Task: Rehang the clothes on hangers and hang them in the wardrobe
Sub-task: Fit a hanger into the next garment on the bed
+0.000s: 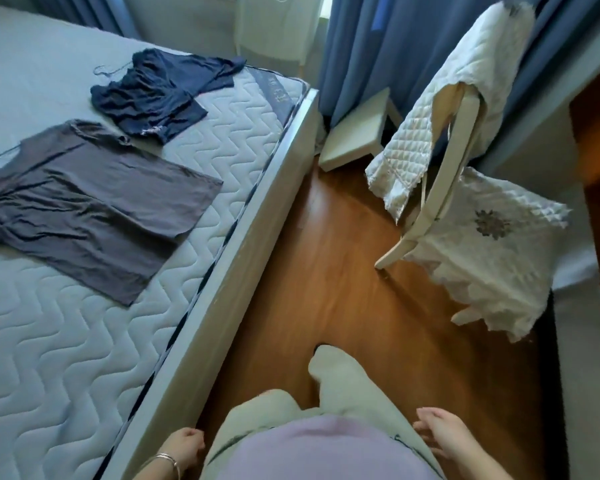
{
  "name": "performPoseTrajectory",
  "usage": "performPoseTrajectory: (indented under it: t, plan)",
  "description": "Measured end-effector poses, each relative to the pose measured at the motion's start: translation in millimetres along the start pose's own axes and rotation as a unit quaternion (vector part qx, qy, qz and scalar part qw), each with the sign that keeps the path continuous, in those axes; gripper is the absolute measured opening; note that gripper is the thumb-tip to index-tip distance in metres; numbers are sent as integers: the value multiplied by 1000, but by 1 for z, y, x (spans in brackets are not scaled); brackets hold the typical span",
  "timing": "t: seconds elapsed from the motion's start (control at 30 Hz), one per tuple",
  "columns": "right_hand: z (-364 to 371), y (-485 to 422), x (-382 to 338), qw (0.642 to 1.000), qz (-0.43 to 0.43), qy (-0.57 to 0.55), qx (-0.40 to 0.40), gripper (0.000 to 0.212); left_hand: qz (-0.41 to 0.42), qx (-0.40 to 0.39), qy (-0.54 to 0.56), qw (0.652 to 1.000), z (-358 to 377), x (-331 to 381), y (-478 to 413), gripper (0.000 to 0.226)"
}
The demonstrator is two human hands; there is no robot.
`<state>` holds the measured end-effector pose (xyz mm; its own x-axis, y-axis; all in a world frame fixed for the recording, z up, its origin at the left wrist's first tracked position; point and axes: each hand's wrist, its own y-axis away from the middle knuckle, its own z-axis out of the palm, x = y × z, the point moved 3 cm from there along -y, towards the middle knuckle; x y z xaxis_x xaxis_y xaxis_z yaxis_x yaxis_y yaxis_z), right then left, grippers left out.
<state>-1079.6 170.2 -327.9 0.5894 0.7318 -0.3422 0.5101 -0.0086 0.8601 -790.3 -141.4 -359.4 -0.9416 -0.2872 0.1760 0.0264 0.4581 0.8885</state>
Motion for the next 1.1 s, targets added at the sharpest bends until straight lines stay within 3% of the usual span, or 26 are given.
performPoseTrajectory:
  t: [0.03, 0.13, 0.27, 0.47, 0.57, 0.63, 0.73, 0.87, 0.97, 1.1]
  plan:
    - [-12, -8, -19, 1000, -8, 20, -4, 17, -1, -6, 3, 1000, 4, 11, 5, 35]
    - [-38, -38, -75, 993, -21, 118, -3, 14, 7, -4, 74, 997, 9, 52, 16, 15]
    - [-37, -70, -151, 967, -29, 253, 0, 15, -18, 17, 200, 980, 4, 86, 13, 18]
    - [50, -99, -279, 944, -98, 311, -54, 15, -98, 66, 350, 929, -32, 94, -29, 9]
    - [106, -96, -340, 918, -144, 361, -76, 17, -161, 41, 378, 911, -52, 94, -55, 31]
    - [142, -89, -378, 877, -184, 428, -117, 20, -168, 20, 391, 905, -68, 102, -68, 37]
    - [195, -75, -437, 824, -229, 492, -161, 22, -149, 43, 462, 873, -113, 125, -85, 14]
    - [250, -53, -512, 839, -263, 448, -162, 16, -48, 106, 527, 842, -190, 161, -110, 17]
    - [297, -44, -558, 845, -259, 432, -179, 14, 0, 146, 507, 849, -246, 178, -126, 19]
    - [383, -43, -616, 827, -270, 453, -194, 23, 3, 181, 476, 861, -307, 179, -165, 13]
